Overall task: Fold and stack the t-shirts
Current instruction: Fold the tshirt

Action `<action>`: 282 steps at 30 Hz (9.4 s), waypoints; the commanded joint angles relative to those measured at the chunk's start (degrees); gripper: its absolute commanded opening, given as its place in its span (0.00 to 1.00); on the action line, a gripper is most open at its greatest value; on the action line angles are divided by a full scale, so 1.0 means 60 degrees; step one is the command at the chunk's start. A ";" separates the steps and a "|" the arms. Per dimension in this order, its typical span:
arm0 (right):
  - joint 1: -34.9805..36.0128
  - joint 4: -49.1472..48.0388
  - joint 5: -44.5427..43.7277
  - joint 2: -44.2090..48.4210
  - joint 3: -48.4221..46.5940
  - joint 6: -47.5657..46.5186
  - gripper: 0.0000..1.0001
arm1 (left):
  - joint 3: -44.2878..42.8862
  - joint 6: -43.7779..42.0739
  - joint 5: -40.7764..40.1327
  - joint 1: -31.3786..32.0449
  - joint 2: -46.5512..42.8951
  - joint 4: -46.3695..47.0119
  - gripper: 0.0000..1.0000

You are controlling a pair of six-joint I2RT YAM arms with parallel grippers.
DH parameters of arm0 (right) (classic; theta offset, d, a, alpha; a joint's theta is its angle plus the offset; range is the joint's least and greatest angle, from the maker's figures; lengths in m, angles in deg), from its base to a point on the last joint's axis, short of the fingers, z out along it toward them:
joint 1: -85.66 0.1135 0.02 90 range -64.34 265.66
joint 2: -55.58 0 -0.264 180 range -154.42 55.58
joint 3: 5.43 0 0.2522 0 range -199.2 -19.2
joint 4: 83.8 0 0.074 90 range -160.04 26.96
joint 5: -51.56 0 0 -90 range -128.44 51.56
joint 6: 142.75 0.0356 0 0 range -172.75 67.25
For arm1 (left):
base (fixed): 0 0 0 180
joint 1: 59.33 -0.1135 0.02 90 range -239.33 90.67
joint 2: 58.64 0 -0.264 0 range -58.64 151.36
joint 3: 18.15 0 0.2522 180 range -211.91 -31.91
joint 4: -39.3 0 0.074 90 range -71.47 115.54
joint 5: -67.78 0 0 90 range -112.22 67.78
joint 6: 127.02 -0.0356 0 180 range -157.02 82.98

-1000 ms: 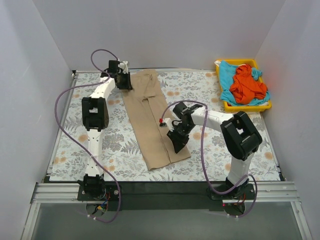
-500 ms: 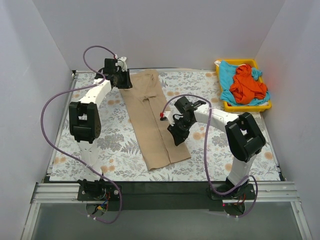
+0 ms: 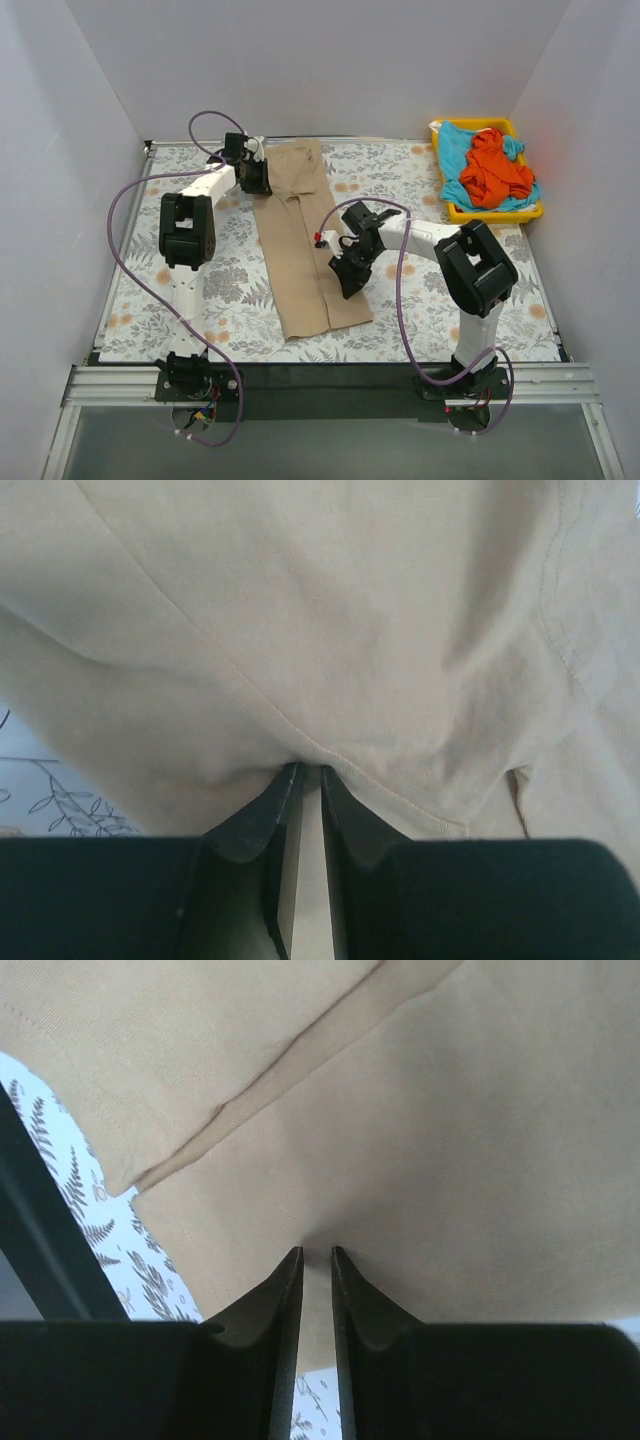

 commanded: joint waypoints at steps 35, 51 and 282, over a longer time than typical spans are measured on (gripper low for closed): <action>0.1954 -0.0008 -0.2568 0.6569 0.2538 -0.2941 0.56 | 0.9194 -0.6416 0.5214 0.0437 -1.1739 -0.0256 0.48; 0.4228 -0.2967 -0.3465 0.5781 0.4723 -0.2883 0.48 | 1.4727 -1.2298 0.5170 0.1434 -1.7663 -0.2926 0.45; 0.0771 -0.4831 -0.3496 0.3169 0.2996 -0.5271 0.01 | 1.3335 -1.1216 0.3704 0.1492 -1.0218 0.4561 0.00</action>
